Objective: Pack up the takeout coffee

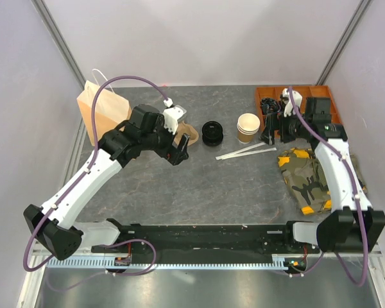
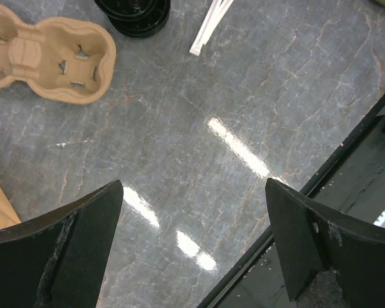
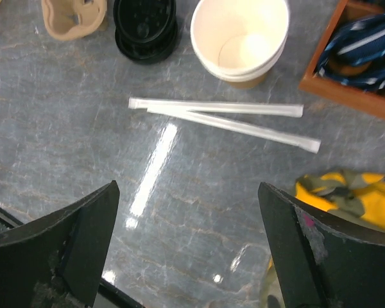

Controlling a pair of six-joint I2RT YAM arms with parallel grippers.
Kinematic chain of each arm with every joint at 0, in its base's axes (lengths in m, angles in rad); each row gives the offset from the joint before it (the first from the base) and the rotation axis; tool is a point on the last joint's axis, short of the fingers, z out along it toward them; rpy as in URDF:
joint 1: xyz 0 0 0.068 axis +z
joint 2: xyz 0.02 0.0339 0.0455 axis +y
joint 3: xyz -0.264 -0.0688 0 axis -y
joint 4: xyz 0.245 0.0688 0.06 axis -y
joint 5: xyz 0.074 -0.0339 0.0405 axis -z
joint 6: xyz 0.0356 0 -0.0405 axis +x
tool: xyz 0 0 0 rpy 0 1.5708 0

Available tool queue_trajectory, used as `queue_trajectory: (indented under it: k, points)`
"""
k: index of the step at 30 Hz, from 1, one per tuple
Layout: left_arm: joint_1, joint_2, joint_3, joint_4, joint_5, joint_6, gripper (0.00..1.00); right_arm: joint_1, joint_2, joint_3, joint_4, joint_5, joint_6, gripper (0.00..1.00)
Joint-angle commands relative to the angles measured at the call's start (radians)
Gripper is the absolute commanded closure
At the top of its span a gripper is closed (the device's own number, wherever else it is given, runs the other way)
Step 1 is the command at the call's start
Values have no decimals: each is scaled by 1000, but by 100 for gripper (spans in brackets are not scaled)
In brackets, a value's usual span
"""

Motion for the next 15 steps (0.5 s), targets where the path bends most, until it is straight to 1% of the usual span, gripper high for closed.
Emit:
queue_trajectory:
  k: [1, 3, 6, 7, 11, 13, 15]
  points:
    - [0, -41, 21, 80, -18, 106, 0, -1, 122, 174, -6, 22, -9, 2]
    - [0, -52, 7, 115, -12, 161, 0, 0, 186, 220, -1, 51, 20, 2]
    - [0, -49, 2, 137, 26, 213, 0, 5, 272, 341, -3, 112, 40, 2]
    - [0, -46, 2, 154, 32, 198, 0, 5, 292, 364, -7, 144, 47, 2]
    - [0, -25, -5, 223, 98, 143, 0, 8, 408, 473, -29, 189, 57, 2]
    - [0, -19, -19, 292, 152, 123, 0, 11, 442, 521, -40, 201, 55, 2]
    - [0, -11, -35, 327, 206, 117, 0, 17, 484, 550, -40, 229, 54, 2]
